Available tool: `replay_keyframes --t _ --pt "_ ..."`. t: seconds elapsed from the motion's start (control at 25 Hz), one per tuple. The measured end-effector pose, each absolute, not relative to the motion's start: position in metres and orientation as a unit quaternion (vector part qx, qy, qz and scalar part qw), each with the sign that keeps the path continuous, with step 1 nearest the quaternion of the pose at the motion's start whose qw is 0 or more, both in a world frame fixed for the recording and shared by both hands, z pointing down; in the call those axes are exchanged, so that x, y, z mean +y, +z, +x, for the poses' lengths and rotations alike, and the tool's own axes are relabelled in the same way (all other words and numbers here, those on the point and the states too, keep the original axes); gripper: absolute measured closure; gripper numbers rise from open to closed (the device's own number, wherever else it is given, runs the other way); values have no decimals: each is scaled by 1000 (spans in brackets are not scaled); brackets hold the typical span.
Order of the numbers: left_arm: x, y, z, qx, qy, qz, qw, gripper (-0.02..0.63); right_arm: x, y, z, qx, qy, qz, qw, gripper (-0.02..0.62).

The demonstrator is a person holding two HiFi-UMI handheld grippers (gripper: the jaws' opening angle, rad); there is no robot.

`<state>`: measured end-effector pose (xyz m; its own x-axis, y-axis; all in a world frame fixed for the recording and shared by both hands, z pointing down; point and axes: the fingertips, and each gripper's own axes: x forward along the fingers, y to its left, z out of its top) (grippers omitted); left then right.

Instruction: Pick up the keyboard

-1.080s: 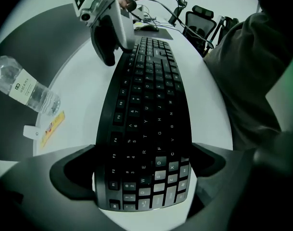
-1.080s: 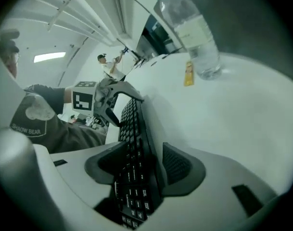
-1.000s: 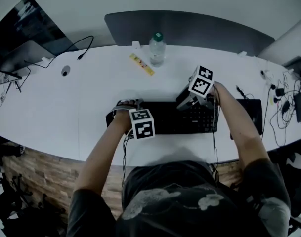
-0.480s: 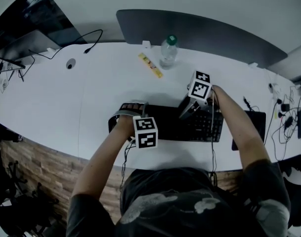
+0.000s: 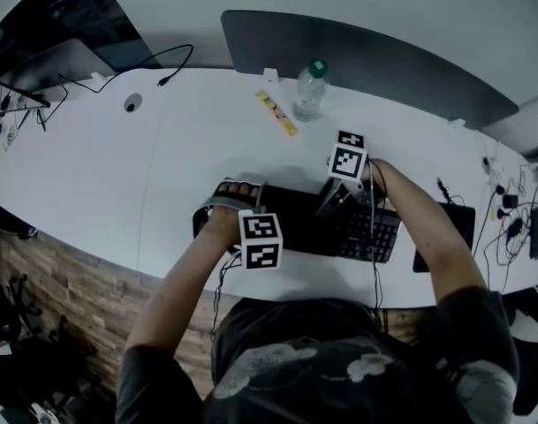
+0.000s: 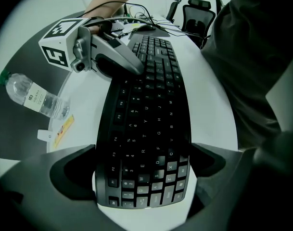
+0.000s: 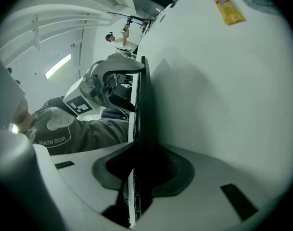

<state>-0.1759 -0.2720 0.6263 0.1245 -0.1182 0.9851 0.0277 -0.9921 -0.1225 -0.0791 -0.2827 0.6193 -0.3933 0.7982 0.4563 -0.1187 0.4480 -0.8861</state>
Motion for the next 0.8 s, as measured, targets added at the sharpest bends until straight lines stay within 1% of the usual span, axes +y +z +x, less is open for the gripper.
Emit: replay_keyframes --t 0.16,0.24,0.36,0.48,0.8 --pt "-273 617 -175 73 -644 -758 72 20 -280 607 -80 -708 474 -229 471 509" --pt "-273 607 -173 106 -623 -772 62 20 -276 598 -81 -718 479 -220 455 515" --pt "-275 587 -172 160 -593 -788 37 20 -272 584 -81 -737 483 -204 427 522" --pt "-271 571 -176 208 -572 -793 9 20 -271 580 -73 -749 484 -174 417 522" --pt "-247 568 -178 306 -506 -800 -97 20 -275 570 -66 -780 490 -96 378 523"
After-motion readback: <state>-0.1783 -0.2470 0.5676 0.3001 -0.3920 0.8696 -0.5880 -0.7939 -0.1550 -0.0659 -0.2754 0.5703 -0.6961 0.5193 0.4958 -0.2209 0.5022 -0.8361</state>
